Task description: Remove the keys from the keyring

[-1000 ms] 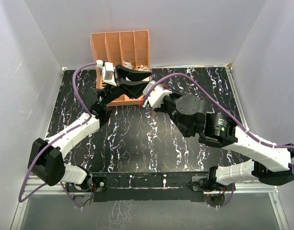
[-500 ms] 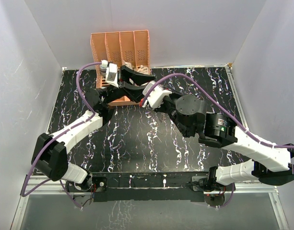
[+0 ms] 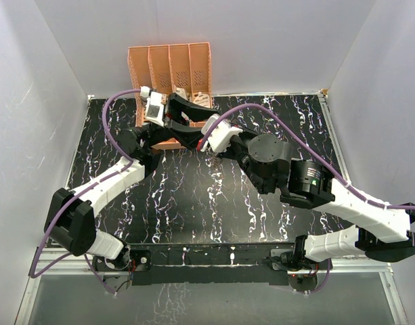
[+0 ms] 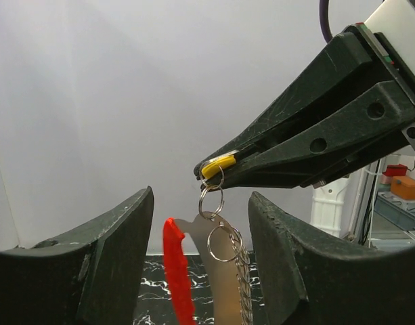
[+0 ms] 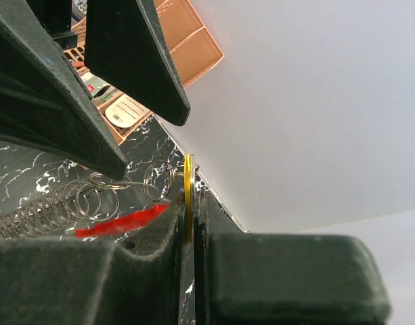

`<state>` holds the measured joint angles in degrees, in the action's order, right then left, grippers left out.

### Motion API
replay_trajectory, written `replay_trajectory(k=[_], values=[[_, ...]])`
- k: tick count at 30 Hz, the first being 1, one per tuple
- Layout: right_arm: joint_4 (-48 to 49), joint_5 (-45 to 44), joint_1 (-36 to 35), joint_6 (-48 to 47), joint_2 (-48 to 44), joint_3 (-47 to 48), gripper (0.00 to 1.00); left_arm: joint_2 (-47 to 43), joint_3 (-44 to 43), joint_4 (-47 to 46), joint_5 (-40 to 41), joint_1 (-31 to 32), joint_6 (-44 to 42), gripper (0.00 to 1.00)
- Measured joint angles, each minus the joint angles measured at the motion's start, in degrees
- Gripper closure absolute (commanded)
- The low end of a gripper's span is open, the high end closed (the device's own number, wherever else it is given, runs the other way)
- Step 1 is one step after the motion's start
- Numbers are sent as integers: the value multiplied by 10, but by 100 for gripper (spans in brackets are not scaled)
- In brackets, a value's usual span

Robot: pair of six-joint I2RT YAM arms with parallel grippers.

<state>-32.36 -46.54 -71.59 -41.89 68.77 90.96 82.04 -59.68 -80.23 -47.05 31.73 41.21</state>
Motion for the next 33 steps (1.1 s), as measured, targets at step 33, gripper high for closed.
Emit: replay_trajectory(k=[33], values=[[9,1,0,0,-1,-9,100,71,-38,-73,18,0,64,55]])
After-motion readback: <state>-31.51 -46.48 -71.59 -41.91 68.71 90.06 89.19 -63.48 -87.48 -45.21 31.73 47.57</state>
